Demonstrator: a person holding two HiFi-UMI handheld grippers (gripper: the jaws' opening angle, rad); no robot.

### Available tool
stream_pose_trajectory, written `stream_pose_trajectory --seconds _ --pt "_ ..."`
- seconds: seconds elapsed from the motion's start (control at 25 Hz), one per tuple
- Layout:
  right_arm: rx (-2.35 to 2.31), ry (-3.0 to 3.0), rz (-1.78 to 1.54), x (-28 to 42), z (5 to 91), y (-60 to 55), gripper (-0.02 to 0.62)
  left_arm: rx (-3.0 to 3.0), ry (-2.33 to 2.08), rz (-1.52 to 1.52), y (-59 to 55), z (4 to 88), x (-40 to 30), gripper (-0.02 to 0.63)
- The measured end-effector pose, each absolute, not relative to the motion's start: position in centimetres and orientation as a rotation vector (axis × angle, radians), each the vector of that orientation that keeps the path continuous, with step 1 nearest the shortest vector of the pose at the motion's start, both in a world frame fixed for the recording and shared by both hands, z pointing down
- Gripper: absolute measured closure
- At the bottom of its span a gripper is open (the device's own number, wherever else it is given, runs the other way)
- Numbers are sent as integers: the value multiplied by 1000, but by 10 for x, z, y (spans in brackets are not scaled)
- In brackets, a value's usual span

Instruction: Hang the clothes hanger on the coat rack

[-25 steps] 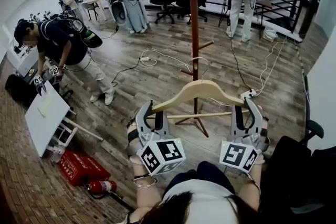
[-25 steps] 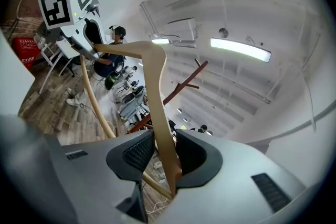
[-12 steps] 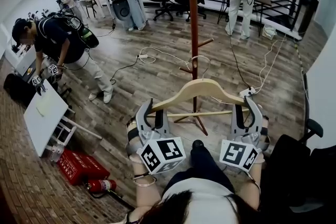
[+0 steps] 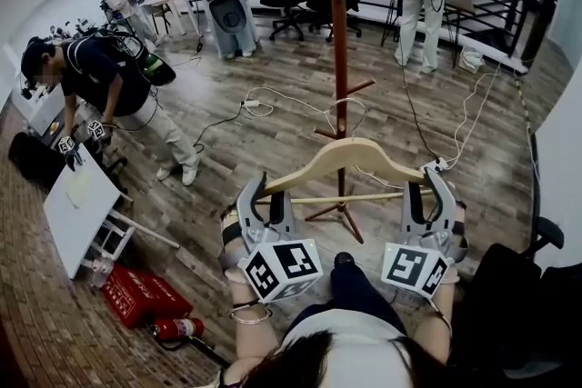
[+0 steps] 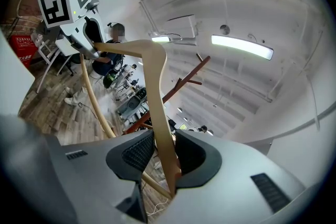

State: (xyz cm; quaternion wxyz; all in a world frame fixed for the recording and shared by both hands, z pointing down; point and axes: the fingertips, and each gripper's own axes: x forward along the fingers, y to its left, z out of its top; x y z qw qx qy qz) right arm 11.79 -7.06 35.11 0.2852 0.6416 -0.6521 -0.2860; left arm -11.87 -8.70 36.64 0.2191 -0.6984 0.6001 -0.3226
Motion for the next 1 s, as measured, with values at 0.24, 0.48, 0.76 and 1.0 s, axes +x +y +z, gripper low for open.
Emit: stream_pose_trajectory --seconds 0.24,0.48,0.76,1.0 --pt "1718 -1755 -764 119 348 -97 463 -1918 1659 -893 -112 360 -118 474" --pt "1723 -1756 -760 121 346 -121 463 -1917 1655 -893 -136 358 -116 474" --pt "1730 -1762 -759 124 344 -151 463 -1909 1650 -894 -166 354 -112 472" --pt "1728 -1764 -763 123 343 -172 463 -1908 1655 -891 -186 354 -114 474"
